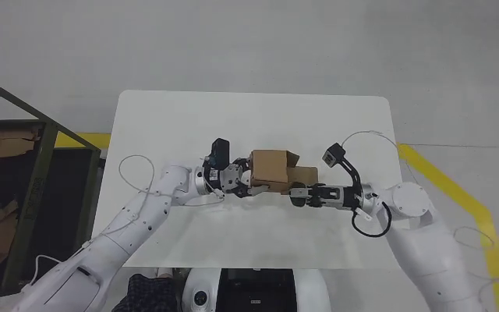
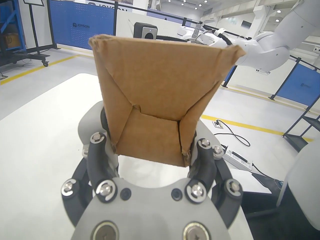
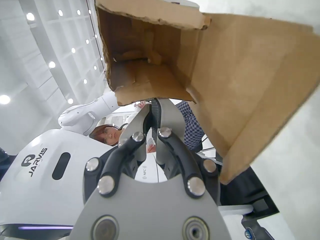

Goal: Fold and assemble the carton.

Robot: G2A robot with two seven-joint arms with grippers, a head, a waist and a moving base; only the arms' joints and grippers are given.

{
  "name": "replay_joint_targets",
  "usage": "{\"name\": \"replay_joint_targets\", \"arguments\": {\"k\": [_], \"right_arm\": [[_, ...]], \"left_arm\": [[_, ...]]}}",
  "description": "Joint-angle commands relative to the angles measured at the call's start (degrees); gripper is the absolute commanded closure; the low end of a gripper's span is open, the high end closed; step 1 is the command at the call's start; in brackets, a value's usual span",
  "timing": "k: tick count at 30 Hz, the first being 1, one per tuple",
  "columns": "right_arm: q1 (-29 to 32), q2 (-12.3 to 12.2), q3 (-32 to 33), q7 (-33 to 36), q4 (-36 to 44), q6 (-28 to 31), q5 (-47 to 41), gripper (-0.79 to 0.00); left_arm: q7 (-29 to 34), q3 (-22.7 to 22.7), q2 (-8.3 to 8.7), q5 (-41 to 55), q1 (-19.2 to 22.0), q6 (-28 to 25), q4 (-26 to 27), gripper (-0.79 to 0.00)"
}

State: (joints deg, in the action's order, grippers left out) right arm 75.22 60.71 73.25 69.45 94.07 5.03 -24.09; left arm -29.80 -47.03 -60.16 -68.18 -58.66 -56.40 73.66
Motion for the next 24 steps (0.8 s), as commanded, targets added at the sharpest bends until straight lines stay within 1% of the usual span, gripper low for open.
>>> {"name": "replay_joint_targets", "arguments": {"k": [1, 11, 18, 24], "right_arm": [[0.02, -0.10, 0.40, -0.18, -0.11, 0.22, -0.23, 0.000], [0.03, -0.62, 1.74, -0.83, 0.13, 0.04, 0.21, 0.000], [-1.56, -0.38, -0.23, -1.42, -0.78, 0.52, -0.64, 0.000], [-3.24, -0.18, -1.68, -1.36, -1.80, 1.22, -1.22, 0.000]], "left_arm": [[0.02, -0.29, -0.02, -0.06, -0.29, -0.16, 0.07, -0.465], [0.28, -1.40, -0.21, 0.00, -1.21, -1.35, 0.68, -0.449], [0.90, -0.63, -0.51, 0.00, -1.30, -1.60, 1.80, -0.434], [0.92, 0.04, -0.58, 0.24, -1.00, -1.60, 1.74, -0.431]]}}
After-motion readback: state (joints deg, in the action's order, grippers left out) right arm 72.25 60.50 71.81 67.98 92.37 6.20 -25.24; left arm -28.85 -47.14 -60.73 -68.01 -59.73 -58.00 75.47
